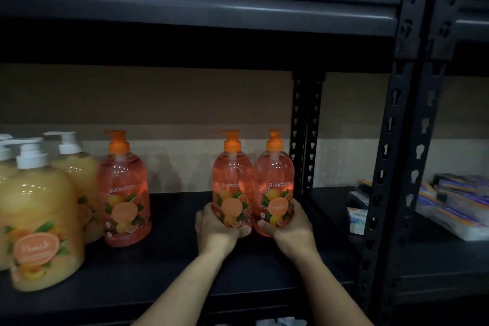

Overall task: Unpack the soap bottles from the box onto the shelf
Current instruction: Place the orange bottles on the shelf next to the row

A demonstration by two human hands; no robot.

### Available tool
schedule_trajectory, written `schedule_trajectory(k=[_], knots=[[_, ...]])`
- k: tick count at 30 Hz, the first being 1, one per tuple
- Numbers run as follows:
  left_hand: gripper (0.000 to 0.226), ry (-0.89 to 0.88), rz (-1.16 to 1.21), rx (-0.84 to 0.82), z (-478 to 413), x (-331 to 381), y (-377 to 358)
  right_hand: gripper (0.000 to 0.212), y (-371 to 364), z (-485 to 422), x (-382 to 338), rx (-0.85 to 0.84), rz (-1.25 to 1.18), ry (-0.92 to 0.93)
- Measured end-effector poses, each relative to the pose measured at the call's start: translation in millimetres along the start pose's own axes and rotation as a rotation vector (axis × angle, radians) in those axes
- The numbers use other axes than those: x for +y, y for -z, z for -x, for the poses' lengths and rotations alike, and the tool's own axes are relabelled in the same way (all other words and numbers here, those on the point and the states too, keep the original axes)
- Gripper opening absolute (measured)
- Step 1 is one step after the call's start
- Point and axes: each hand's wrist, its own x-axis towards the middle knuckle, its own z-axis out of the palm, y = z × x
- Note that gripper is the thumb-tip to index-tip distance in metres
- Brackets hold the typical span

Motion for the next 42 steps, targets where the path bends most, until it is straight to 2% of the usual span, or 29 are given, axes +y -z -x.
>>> schedule_trajectory(k=[6,35,42], knots=[[0.105,-0.040,-0.070,0.041,1.1,0.3,-1.3,0.080,3.7,-0.7,-0.6,0.010,0.000,-0.004],[0.102,-0.081,-0.082,0.039,-4.7,-7.4,-5.3,0.078,8.0,6.2,-10.4,0.004,0.054,-0.002],[0.102,-0.080,-0.086,0.026,-4.5,-7.1,-3.4,0.067,5.8,5.9,-12.1,-0.007,0.105,-0.006]])
